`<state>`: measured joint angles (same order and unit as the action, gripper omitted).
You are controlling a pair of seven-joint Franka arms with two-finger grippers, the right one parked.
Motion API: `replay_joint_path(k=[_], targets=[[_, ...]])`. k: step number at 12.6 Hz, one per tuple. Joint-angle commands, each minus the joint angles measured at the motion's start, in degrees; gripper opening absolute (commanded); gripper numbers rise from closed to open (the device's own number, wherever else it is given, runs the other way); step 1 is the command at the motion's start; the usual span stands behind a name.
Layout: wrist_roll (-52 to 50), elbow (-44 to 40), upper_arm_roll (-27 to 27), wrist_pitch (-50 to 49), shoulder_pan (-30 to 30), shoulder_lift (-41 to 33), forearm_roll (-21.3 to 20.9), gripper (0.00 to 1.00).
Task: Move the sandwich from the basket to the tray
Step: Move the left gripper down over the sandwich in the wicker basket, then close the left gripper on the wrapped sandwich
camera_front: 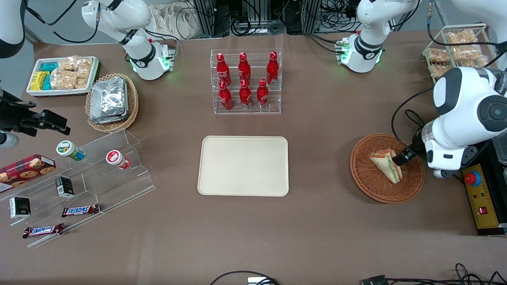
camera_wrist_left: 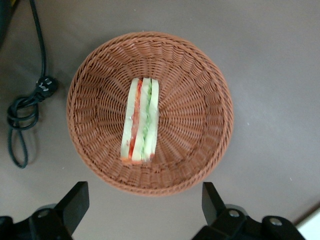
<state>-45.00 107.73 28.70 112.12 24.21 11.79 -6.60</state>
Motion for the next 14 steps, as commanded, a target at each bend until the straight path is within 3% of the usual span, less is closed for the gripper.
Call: replay_joint_path(k=[1,7,10,14], targets=[[-1.3,6.7,0.7,8.4,1.7,0.0,-0.7,1.0],[-1.3,12.0,0.0,17.8,3.4,2.6,-0.8,1.0],[-1.3,16.6,-0.2,26.0,4.3,3.6,-3.8,1.0],[-1.3,17.0,-0.2,26.3,6.3,5.2,-8.0,1.0]])
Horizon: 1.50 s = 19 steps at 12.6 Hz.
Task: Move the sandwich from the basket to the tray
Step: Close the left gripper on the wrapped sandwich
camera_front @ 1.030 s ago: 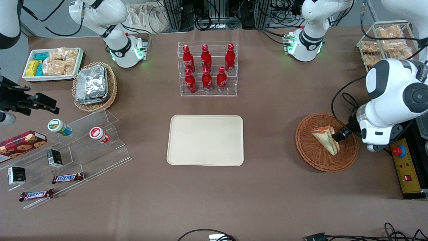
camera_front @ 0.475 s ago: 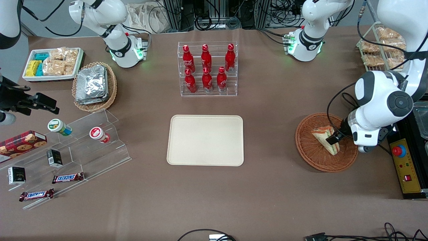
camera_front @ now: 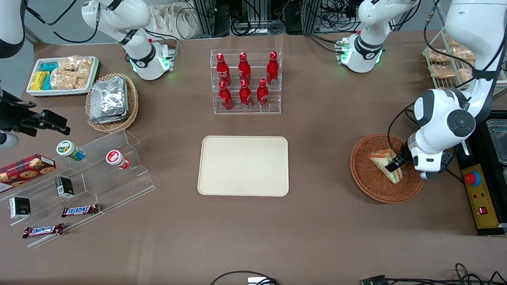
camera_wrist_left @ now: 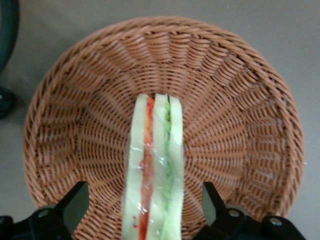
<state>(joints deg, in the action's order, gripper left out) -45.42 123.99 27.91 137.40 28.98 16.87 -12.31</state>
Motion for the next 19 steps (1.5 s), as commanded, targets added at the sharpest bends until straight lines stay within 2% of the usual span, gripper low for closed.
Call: replay_joint_path(k=[1,11,12,14,15,19], targets=[[-0.8,0.7,0.6,1.2,1.6,0.4,-2.4,1.0],[-1.7,1.7,0.7,2.5,0.8,3.8,-2.5,1.0],[-1.8,1.6,0.7,2.5,0.7,4.2,-2.4,0.85],[-1.5,1.4,1.0,2.2,0.7,3.6,-2.5,0.11],[-0.7,1.3,1.1,1.1,-0.1,3.0,-2.7,0.0],[1.9,-3.8,2.0,-10.4,-1.3,1.2,-3.0,0.0]])
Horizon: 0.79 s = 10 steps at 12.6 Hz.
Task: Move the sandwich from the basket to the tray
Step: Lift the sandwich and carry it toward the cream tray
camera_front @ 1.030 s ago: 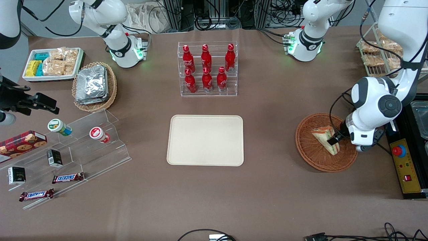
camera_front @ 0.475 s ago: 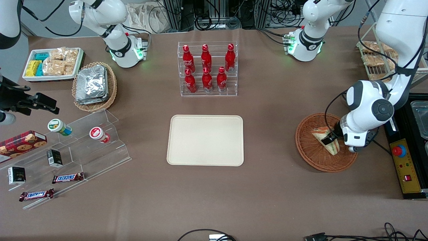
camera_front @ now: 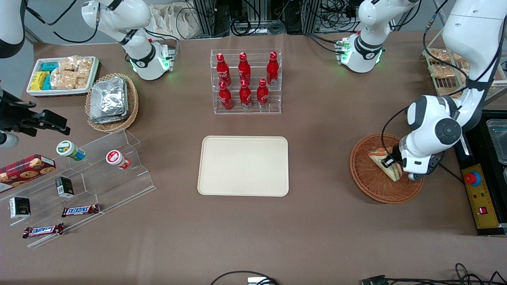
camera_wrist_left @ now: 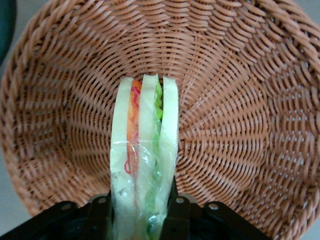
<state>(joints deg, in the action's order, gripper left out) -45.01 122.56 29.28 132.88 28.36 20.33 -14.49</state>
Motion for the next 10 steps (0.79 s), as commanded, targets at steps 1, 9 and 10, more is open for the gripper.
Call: replay_joint_path(k=[1,9,10], targets=[[3.9,-4.9,1.2,-9.3,-0.7,-3.3,-0.8,0.0],[10.3,-31.8,12.5,-35.3,-5.4,1.8,1.3,0.0],[10.0,-32.6,12.5,-34.9,-8.5,2.7,1.3,0.0]])
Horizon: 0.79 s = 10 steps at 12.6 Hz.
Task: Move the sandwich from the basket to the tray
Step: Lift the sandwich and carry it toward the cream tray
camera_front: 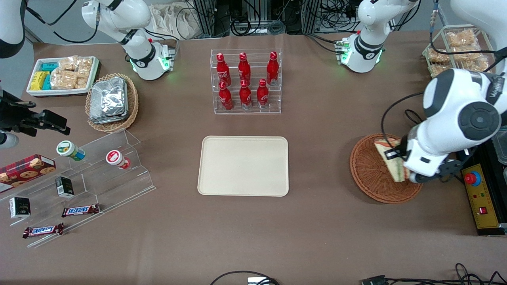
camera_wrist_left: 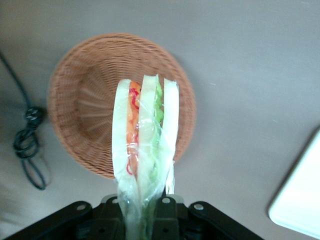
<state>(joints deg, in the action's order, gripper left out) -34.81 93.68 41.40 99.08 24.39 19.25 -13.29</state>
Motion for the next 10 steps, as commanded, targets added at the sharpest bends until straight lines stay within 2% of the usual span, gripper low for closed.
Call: replay_joint_path(k=[1,3,6,10], targets=[[-0.6,-5.2,0.4,-0.8,-7.9,6.1,0.2,0.0],[-0.4,-10.7,-0.2,-0.6,-16.0,12.4,-0.8,0.0],[-0.5,-13.8,-0.3,6.4,-21.3,20.3,-1.1,0.0],[-2.5,-14.0,-6.0,18.0,-30.5,29.1,-8.0,0.0]])
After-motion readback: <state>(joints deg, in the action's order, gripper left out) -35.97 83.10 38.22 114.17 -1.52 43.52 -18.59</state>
